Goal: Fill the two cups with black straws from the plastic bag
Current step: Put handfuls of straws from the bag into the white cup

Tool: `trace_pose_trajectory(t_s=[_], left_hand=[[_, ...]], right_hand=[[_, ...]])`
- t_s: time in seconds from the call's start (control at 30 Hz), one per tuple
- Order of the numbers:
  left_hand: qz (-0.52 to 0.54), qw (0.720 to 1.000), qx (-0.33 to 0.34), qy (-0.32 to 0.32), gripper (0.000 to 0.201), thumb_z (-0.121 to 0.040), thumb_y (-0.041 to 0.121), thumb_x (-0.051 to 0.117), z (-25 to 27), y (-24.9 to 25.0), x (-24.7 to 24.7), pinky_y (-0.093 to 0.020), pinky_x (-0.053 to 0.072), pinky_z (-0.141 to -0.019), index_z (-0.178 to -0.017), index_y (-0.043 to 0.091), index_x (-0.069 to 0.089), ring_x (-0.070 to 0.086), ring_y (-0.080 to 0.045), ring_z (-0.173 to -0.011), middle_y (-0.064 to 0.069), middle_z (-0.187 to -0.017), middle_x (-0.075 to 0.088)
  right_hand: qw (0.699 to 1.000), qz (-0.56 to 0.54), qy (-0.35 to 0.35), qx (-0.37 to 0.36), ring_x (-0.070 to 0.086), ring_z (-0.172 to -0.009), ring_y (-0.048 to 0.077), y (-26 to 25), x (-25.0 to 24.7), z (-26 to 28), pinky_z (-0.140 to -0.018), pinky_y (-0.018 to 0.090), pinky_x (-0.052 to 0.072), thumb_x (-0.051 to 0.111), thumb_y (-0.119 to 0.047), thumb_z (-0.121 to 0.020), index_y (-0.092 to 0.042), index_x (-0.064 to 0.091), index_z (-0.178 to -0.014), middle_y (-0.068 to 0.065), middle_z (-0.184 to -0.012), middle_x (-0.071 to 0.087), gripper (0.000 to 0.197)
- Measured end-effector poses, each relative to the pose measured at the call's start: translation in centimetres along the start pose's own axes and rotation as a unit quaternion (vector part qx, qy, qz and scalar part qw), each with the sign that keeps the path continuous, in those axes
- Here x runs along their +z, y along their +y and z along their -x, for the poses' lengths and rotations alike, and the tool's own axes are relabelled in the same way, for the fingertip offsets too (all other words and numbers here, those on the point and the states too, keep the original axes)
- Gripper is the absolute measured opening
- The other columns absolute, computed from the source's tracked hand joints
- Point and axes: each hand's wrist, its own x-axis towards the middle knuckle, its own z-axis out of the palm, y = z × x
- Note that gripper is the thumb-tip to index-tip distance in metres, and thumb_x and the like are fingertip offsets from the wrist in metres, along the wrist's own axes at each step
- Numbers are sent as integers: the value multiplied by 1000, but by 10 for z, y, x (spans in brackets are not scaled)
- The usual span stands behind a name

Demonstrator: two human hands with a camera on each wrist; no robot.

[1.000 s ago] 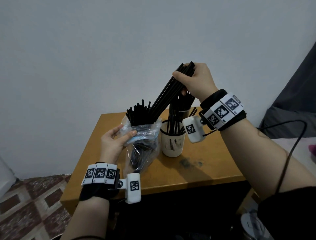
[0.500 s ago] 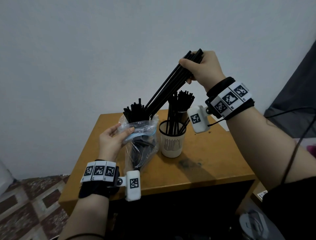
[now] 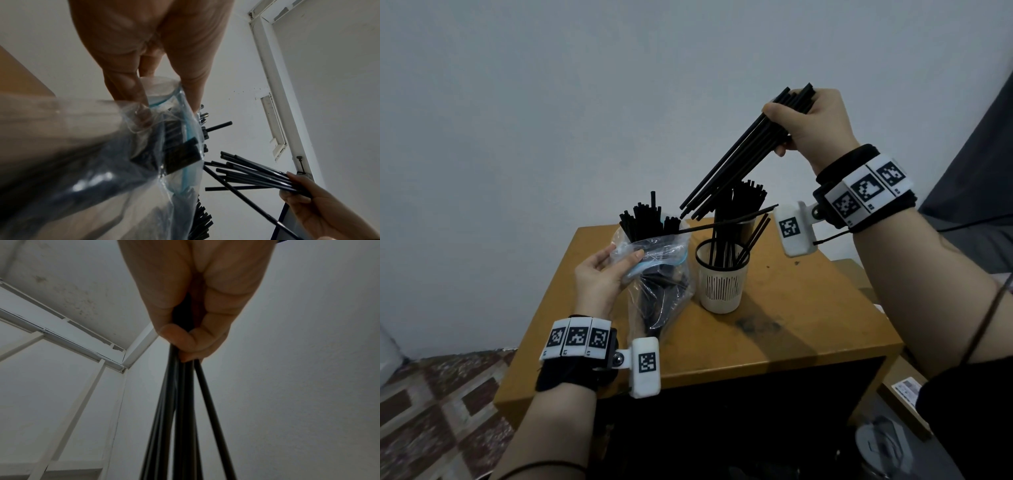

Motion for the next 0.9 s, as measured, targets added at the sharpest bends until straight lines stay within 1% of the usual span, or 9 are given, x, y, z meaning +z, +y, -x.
trace_pose_trajectory(t_s=[0.07, 0.13, 0.23, 0.37, 0.47, 0.6, 0.7, 0.77, 0.9], left_hand=[[5, 1000, -3, 6, 80, -53, 21, 84, 0, 0, 2, -35, 57, -81, -125, 3, 55, 66, -27, -104, -12, -119, 60], [3, 1000, -5, 11, 75, -59, 17, 84, -1, 0, 3, -36, 57, -83, -126, 3, 54, 65, -28, -105, -13, -120, 60], [0, 1000, -5, 14, 70, -64, 14, 84, -2, -1, 4, -33, 58, -80, -127, 2, 53, 65, -28, -105, -11, -118, 60], [-3, 1000, -6, 24, 70, -66, 15, 84, -5, 0, 4, -28, 59, -73, -127, 0, 53, 66, -27, -103, -12, -120, 60], [-3, 1000, -6, 29, 71, -65, 16, 85, -6, 0, 5, -28, 59, -72, -127, 0, 53, 67, -26, -101, -14, -121, 61], [-8, 999, -5, 31, 68, -69, 12, 83, -4, 0, 11, -31, 58, -77, -128, -1, 52, 67, -27, -102, -15, -120, 62], [-13, 1000, -11, 26, 71, -67, 13, 84, -2, -1, 14, -36, 57, -84, -129, 0, 52, 67, -27, -103, -14, -119, 63], [-13, 1000, -15, 24, 72, -66, 14, 85, -2, -1, 14, -39, 57, -87, -128, 1, 52, 67, -26, -102, -14, -120, 62], [-16, 999, -14, 25, 70, -68, 14, 84, 0, 0, 14, -36, 58, -84, -129, 2, 52, 67, -26, -102, -13, -121, 61]], right_hand=[[1000, 8, 7, -2, 57, -49, 24, 1, -5, 0, -45, 27, 44, 61, -6, -84, 3, 61, -78, 11, -66, 64, 11], [1000, 19, 16, -8, 57, -47, 20, 3, -9, 2, -44, 25, 44, 60, -6, -84, 2, 61, -77, 10, -66, 63, 11], [999, 32, 34, -19, 58, -44, 15, 5, -17, 3, -43, 24, 44, 60, -7, -85, 1, 60, -78, 9, -66, 63, 10], [997, 50, 46, -22, 58, -44, 15, 10, -27, 2, -44, 27, 45, 60, -9, -85, 1, 61, -80, 10, -68, 63, 12], [997, 67, 27, -19, 57, -44, 18, 16, -28, 6, -44, 27, 46, 60, -10, -85, -1, 61, -77, 9, -67, 63, 12], [996, 89, -17, -17, 54, -48, 29, 28, -24, 16, -46, 30, 45, 60, -10, -85, 9, 61, -83, 13, -68, 63, 20], [994, 103, -42, -17, 54, -46, 29, 39, -18, 24, -46, 29, 45, 60, -11, -87, 9, 61, -84, 21, -72, 64, 20], [992, 115, -47, -10, 54, -46, 28, 47, -15, 28, -47, 29, 46, 60, -12, -87, 8, 61, -84, 21, -74, 66, 20], [989, 139, -42, 7, 56, -46, 27, 61, -11, 30, -49, 30, 48, 60, -13, -88, 8, 62, -84, 24, -73, 66, 21]])
